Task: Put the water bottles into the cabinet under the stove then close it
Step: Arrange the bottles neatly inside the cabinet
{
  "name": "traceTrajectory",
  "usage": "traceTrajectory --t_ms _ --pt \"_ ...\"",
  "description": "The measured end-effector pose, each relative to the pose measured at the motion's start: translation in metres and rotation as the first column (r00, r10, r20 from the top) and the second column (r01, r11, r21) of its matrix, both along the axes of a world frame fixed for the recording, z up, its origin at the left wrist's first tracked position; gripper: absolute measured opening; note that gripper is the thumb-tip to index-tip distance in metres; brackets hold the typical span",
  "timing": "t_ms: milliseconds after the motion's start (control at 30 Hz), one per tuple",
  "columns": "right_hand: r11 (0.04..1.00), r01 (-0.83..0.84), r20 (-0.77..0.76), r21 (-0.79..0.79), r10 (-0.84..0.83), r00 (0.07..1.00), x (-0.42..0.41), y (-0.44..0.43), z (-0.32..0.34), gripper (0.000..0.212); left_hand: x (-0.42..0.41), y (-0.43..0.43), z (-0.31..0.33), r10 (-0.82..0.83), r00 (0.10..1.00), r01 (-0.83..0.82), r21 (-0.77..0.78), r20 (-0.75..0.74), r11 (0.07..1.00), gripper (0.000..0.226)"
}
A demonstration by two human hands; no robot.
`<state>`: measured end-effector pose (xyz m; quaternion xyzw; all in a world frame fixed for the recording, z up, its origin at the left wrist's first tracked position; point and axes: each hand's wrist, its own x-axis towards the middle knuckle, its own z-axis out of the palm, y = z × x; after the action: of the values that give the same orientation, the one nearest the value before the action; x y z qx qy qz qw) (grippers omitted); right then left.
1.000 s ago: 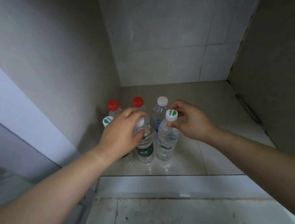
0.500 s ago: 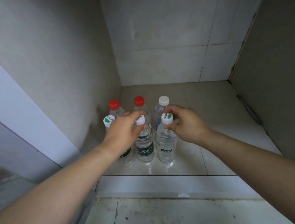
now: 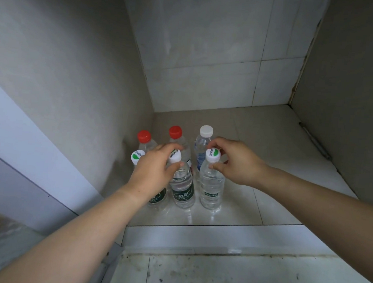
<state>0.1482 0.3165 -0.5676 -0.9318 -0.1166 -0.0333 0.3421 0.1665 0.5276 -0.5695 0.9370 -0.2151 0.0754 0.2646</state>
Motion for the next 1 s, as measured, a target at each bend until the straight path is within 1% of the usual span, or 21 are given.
traceTrajectory --t_ms 100,300,400,533,667,767,833,900,1000 --pt "1.000 0.001 0.037 -0.004 -0.001 0.999 0.001 0.000 -0.001 0.034 -0.003 -0.003 0.000 -0.009 1.000 0.009 0.010 0.019 1.000 0.035" --pt "1.000 0.011 0.059 -0.017 -0.010 0.998 0.004 0.003 -0.005 0.035 0.002 0.000 0.000 0.019 1.000 -0.019 0.022 -0.009 1.000 0.035" --pt "0.995 -0.001 0.064 -0.095 0.007 0.998 0.006 0.002 -0.007 0.037 0.002 0.001 0.003 0.017 1.000 -0.015 0.081 -0.023 0.997 0.036" --pt "0.982 -0.011 0.008 -0.189 0.012 1.000 -0.001 -0.003 0.003 0.051 -0.004 0.001 0.014 -0.025 0.999 0.030 0.198 -0.030 0.980 0.050" --pt "0.956 -0.026 -0.089 -0.293 0.000 0.996 -0.015 -0.014 0.029 0.061 -0.010 0.002 0.039 -0.052 0.996 0.071 0.293 -0.071 0.953 0.064" --pt "0.924 -0.001 -0.118 -0.383 -0.048 0.992 -0.039 -0.027 0.050 0.068 -0.021 0.006 0.055 -0.072 0.993 0.097 0.292 -0.092 0.951 0.068" --pt "0.888 -0.010 -0.128 -0.460 -0.055 0.990 -0.063 -0.033 0.068 0.070 -0.032 0.009 0.070 -0.089 0.990 0.119 0.320 -0.109 0.940 0.073" --pt "0.860 -0.020 -0.163 -0.511 -0.073 0.984 -0.089 -0.036 0.095 0.069 -0.046 0.009 0.092 -0.073 0.984 0.127 0.356 -0.161 0.926 0.080" --pt "0.854 0.025 -0.208 -0.519 -0.155 0.966 -0.132 -0.031 0.150 0.070 -0.076 0.003 0.138 -0.078 0.968 0.165 0.372 -0.239 0.913 0.083"
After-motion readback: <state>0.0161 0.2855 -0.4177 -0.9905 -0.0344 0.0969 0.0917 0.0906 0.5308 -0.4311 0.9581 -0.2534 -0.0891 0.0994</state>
